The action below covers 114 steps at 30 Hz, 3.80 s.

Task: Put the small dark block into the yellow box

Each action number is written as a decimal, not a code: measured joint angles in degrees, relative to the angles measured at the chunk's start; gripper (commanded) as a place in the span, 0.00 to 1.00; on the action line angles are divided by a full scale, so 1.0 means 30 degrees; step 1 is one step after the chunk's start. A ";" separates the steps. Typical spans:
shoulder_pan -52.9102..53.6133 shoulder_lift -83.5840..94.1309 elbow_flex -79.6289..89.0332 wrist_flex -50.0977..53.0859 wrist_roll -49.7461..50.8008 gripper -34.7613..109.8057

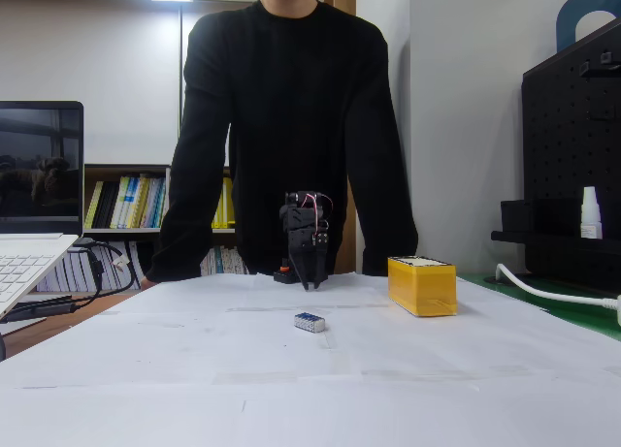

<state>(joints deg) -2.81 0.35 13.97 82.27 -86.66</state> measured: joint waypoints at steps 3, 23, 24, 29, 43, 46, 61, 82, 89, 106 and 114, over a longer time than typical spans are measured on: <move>-0.0293 0.2373 0.3164 0.0674 -0.0088 0.24; 0.1934 1.7578 1.6172 -0.0732 -0.7852 0.24; 0.2080 1.8018 1.6494 -0.1201 -0.7852 0.24; 0.2959 2.0742 1.8311 -0.2461 -0.7881 0.25; 0.4248 2.7979 2.5166 -0.3398 -0.7881 0.37; 0.4131 2.9268 2.6221 -0.4395 -0.7910 0.37; 0.4131 3.2578 2.7100 -0.7939 -0.8027 0.37; 0.3926 3.5039 2.7246 -0.9287 -0.8027 0.37; 0.3662 3.5713 2.7246 -0.9961 -0.8027 0.37; 0.3193 3.6475 2.7275 -1.0605 -0.7881 0.28; 0.2959 3.6504 2.7275 -1.0605 -0.7881 0.24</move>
<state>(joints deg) 6.06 109.86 95.80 50.45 -110.30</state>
